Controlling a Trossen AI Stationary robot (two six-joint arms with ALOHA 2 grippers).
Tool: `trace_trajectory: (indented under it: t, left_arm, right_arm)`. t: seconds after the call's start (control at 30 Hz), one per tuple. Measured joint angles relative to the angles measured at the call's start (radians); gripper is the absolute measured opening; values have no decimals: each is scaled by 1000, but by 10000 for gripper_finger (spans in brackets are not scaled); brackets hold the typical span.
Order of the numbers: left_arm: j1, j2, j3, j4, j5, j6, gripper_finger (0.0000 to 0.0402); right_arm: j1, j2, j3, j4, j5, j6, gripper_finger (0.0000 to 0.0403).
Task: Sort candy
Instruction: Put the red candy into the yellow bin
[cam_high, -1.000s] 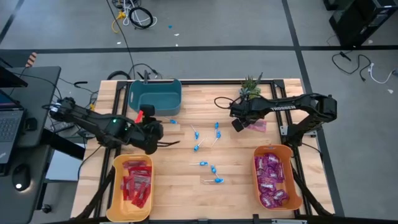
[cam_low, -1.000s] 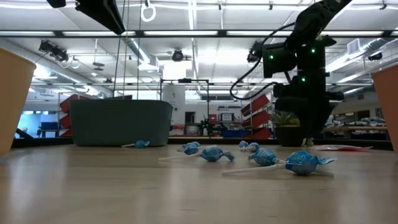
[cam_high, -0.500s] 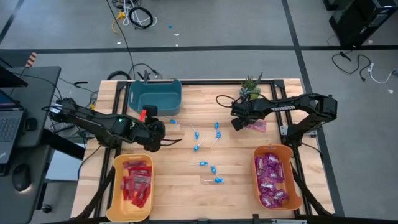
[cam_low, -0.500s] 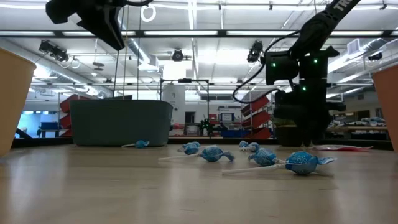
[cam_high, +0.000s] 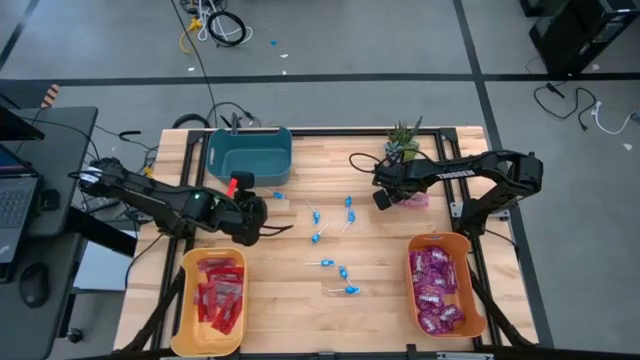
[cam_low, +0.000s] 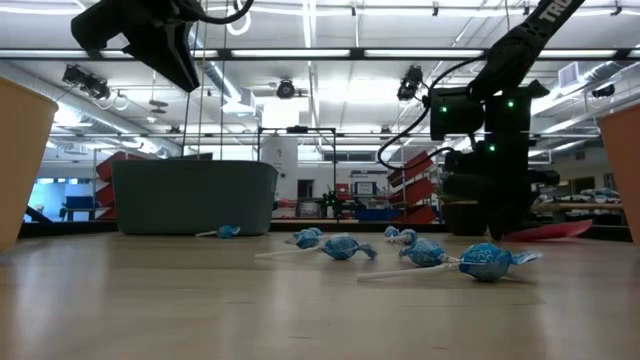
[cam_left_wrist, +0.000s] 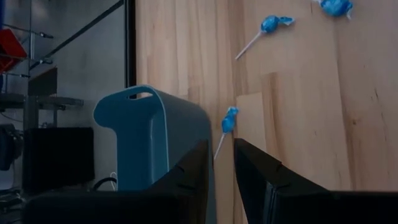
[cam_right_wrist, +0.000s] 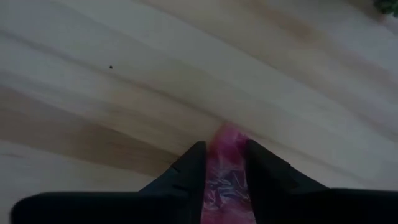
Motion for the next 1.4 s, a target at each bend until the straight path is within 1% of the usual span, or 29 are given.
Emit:
trace_trajectory:
  t: [0.1, 0.3, 0.53, 0.67, 0.97, 1.07, 1.13, 1.4]
  left_arm:
    - [0, 0, 0, 6, 0, 0, 78]
    - [0, 0, 0, 6, 0, -1, 78]
    - [0, 0, 0, 6, 0, -15, 78]
    - [0, 0, 0, -2, 19, -30, 78]
    - [0, 0, 0, 25, 49, -30, 78]
    - [0, 0, 0, 63, 101, -16, 78]
    - [0, 0, 0, 87, 155, 11, 78]
    - [0, 0, 0, 269, 393, 191, 78]
  right_arm:
    - [0, 0, 0, 5, -18, 0, 73]
    - [0, -1, 0, 23, -32, -29, 8]
    - [1, -2, 4, 53, -84, -90, 1]
    - [30, -8, 21, 63, -107, -116, 0]
    - [128, -115, 39, 292, -168, -171, 0]
    - [154, -149, 39, 388, -208, -197, 0]
    - [173, -168, 39, 470, -241, -215, 0]
    - [254, -195, 39, 849, -435, -301, 0]
